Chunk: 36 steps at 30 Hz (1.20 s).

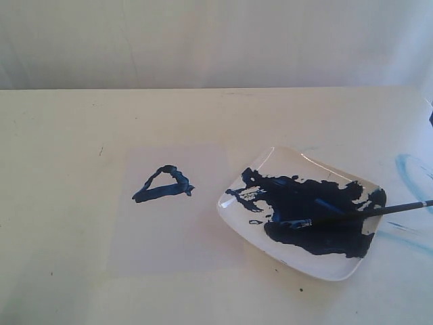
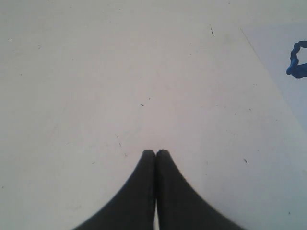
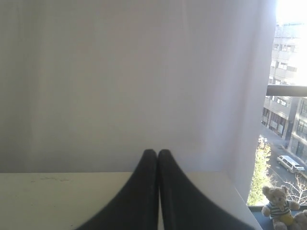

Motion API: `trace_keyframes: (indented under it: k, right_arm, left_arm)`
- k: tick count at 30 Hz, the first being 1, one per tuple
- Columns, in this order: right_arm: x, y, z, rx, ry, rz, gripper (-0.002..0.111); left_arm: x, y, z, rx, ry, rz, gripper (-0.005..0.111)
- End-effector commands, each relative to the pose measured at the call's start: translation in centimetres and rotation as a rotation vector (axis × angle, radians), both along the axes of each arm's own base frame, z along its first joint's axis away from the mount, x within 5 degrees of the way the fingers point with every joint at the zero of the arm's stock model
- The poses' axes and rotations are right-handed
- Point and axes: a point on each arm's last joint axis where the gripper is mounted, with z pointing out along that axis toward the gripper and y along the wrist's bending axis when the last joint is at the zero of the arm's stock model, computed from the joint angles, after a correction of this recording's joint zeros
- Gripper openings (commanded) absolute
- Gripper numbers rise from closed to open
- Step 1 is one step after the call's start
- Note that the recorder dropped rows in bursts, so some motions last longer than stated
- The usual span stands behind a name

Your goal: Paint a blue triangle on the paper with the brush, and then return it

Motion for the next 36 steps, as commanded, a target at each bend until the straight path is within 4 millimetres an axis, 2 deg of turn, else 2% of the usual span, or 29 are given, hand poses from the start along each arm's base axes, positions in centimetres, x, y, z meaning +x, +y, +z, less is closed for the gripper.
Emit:
trace_keyframes:
  k: [1,14,19,23,29,36]
  right_arm:
    - [-0.1,-0.1,0.1,-0.007,-0.012,-0.008,0.000]
    - [-0.1,-0.1,0.1,-0.008,-0.010,-0.008,0.000]
    - [-1.1,-0.3,0.9,0.005,-0.035,-0.001,0.000]
    - [-3.5,-0.7,2.4,0.026,-0.104,0.016,0.000]
    - [-7.8,-1.6,4.8,0.070,-0.306,0.020,0.000]
    - [-11.1,-2.4,6.0,0.102,-0.456,0.021,0.000]
  left_arm:
    - [0.0,0.0,-0.1,0.000,-0.003,-0.004,0.000]
    - [0.0,0.0,-0.1,0.000,-0.003,-0.004,0.000]
    - [0.0,0.0,-0.1,0.000,-0.003,-0.004,0.000]
    - [0.0,0.0,-0.1,0.000,-0.003,-0.004,0.000]
    - [0.0,0.0,-0.1,0.000,-0.003,-0.004,0.000]
    - [0.0,0.0,-0.1,0.000,-0.003,-0.004,0.000]
